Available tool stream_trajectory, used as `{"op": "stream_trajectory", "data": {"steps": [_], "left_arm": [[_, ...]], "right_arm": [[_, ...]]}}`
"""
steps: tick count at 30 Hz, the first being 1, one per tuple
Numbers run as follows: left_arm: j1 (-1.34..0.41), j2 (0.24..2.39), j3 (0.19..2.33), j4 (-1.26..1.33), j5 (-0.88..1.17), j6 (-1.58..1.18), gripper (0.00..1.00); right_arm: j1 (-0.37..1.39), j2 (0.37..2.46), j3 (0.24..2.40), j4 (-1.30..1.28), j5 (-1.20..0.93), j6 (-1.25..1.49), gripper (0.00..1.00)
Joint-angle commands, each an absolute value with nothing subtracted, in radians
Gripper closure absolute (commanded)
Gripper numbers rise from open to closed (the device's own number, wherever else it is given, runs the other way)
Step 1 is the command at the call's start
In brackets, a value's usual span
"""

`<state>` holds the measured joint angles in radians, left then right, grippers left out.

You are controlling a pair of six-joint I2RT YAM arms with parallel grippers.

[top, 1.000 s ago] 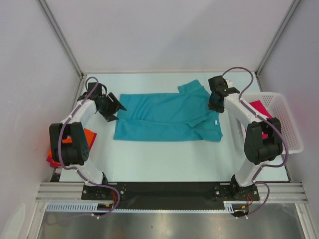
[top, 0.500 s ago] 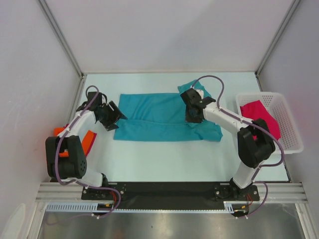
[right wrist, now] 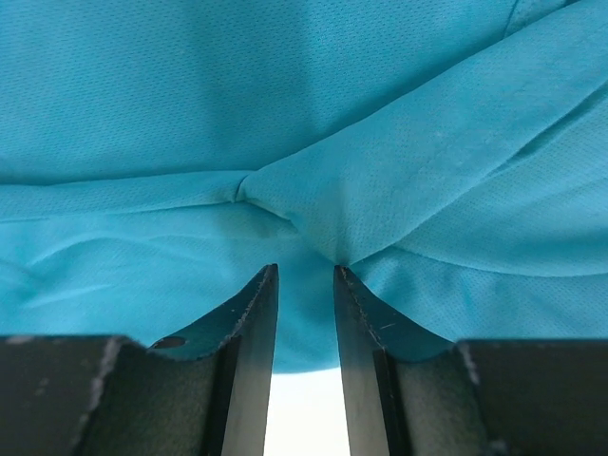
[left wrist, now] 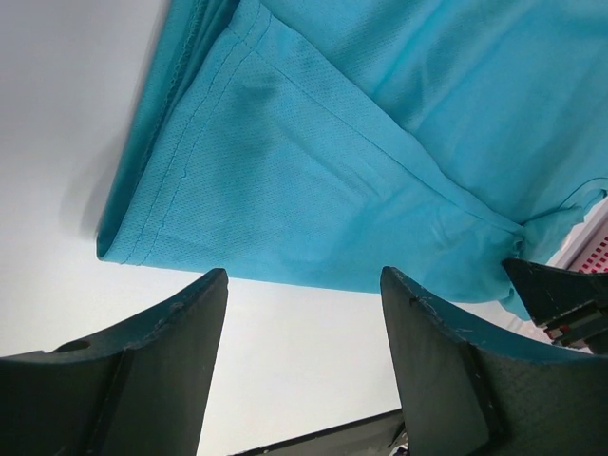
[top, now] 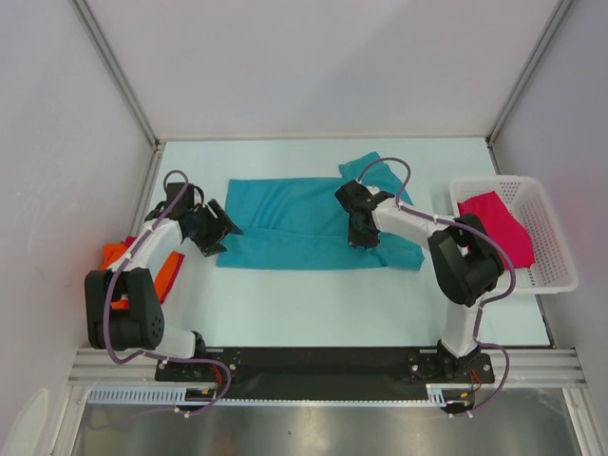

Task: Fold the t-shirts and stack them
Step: Fold the flattened tshirt in 1/3 of the way

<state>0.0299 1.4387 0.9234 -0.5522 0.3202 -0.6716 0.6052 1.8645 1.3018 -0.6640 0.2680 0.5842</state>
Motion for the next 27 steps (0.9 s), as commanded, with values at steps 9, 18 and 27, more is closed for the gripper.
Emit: {"op": "stream_trajectory", "data": {"steps": [9,18,27], "left_arm": [[0.028,1.407,0.928,-0.526,0.331,-0.640,0.29],[0.029,1.410,0.939,-0.531,0.328,-0.637,0.29],[0.037,1.424,0.946,-0.534,0.322,-0.632,0.29]], "right_arm": [[0.551,1.990,1.463,-0.664,0.331,0.538,0.67],[0.511,2.046,1.561,-0.693,0.345,0.505,0.67],[0.486,2.039,1.585,-0.677,0.379,0.483,0.68]]}}
